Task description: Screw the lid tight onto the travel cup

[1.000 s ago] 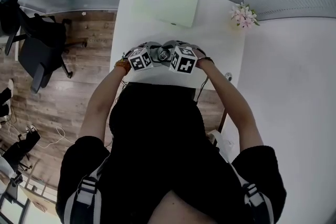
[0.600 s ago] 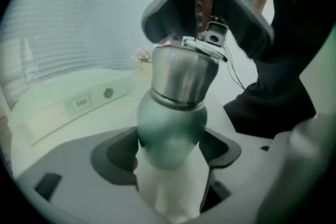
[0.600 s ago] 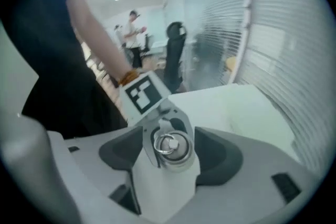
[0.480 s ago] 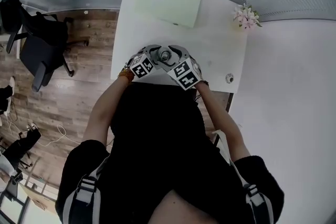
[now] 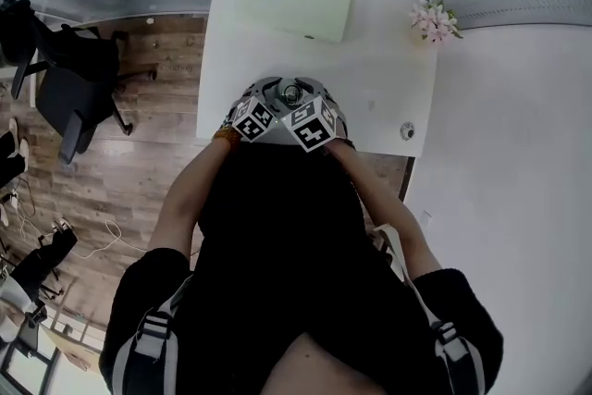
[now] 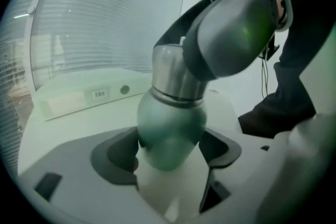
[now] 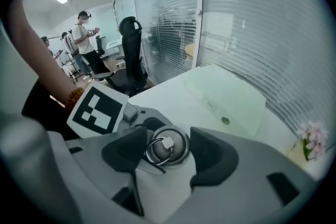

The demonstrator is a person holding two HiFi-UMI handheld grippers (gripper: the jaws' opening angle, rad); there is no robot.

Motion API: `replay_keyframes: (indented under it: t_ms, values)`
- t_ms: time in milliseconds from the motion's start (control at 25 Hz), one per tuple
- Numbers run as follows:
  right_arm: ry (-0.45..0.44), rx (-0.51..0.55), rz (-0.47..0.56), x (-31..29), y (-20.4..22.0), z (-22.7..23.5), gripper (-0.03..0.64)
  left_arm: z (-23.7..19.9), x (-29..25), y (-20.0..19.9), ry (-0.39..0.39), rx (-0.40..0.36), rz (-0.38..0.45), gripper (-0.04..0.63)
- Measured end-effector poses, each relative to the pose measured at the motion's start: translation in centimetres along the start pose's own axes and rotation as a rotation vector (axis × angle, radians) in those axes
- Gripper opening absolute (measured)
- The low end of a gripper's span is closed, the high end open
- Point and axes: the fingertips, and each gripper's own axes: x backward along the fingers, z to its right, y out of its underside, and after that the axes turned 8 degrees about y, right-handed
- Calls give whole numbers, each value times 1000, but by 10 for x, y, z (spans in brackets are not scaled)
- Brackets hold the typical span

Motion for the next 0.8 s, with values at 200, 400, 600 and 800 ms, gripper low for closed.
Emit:
replay_keyframes:
  t_ms: [200, 400, 600, 800]
  values:
    - [-176, 263, -19, -1, 2, -10, 258, 1, 0, 4, 135, -88, -74, 365]
    - [-340, 698, -87, 1, 16, -22, 256, 6, 0, 8, 315, -223, -195, 365]
    - [-363, 821, -65, 2, 17, -23, 261, 7, -1, 7, 341, -243, -202, 365]
    - [-180, 271, 76, 9, -6, -9, 314, 5, 1, 5, 207, -137, -103, 365]
